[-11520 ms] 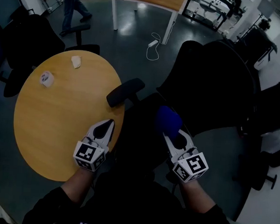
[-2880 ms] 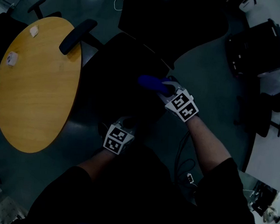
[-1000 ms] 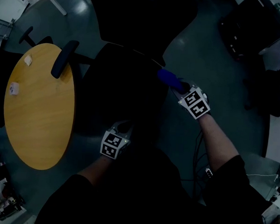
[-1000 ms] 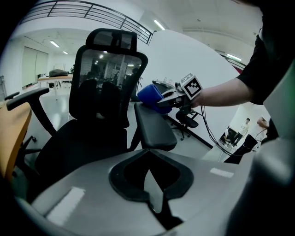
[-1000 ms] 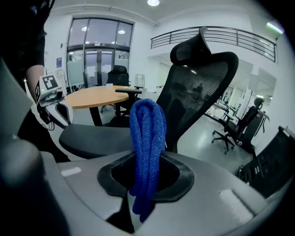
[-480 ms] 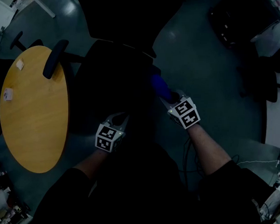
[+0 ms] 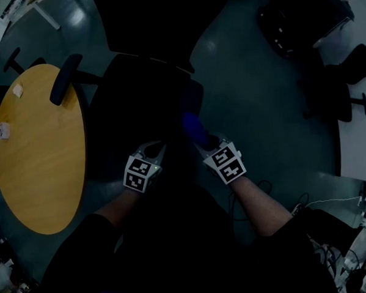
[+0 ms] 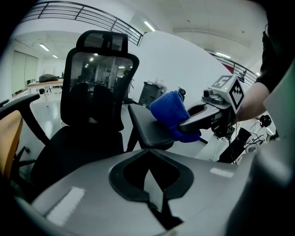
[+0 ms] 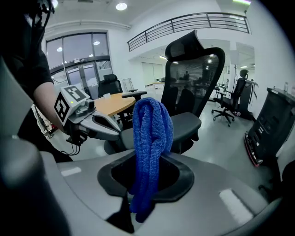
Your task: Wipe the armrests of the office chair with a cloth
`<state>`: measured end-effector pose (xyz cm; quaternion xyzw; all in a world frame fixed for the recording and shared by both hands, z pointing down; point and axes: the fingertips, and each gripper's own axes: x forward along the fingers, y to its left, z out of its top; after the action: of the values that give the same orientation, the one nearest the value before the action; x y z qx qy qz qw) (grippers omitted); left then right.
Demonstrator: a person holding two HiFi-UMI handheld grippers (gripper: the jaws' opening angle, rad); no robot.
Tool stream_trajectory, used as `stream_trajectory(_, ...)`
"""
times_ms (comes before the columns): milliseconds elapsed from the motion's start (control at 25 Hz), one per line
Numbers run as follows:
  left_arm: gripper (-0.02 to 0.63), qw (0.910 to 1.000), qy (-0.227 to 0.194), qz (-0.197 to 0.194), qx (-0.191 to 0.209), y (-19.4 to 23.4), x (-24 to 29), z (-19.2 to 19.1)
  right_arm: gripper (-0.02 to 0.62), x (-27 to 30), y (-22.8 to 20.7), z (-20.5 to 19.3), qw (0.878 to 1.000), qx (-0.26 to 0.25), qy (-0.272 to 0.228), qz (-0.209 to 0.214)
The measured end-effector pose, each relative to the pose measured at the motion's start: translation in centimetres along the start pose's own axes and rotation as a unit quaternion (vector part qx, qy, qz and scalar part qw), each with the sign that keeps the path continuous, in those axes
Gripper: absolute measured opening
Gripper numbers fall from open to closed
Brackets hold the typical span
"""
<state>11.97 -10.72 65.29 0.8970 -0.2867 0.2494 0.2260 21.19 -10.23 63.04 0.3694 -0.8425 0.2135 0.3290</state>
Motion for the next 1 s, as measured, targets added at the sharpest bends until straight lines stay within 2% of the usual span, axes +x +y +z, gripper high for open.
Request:
stream_trajectory(200, 0.014, 1.0, -0.004, -0.003, 0.007, 0.0, -0.3, 0.1, 0.089, -0.2, 3.1, 0.1, 0.999, 0.029, 0.015, -0.029)
stream_trajectory(480, 0.014, 0.9996, -0.011, -0.016, 0.018, -0.1, -0.8, 0.0, 0.089, -0.2, 6.3, 0.3, 0.993, 0.094, 0.006, -0.068)
stream_trajectory(760, 0.014, 0.9982, -0.001, -0.027, 0.053, 0.1, -1.3, -0.7, 0.089, 1.7, 11.1, 0.7, 0.993, 0.111, 0.003, -0.045)
stream_trajectory(840, 0.014, 0.9976, 0.003, -0.029, 0.062, 0.1, -1.5, -0.7, 0.089, 2.2, 12.1, 0.8, 0.991, 0.13, -0.003, -0.04)
stream_trajectory(1000, 0.014, 0.9966, -0.006, -0.032, 0.075, 0.5, -3.7, 0.0, 0.089, 1.3, 12.4, 2.0, 0.983, 0.173, -0.049, -0.049)
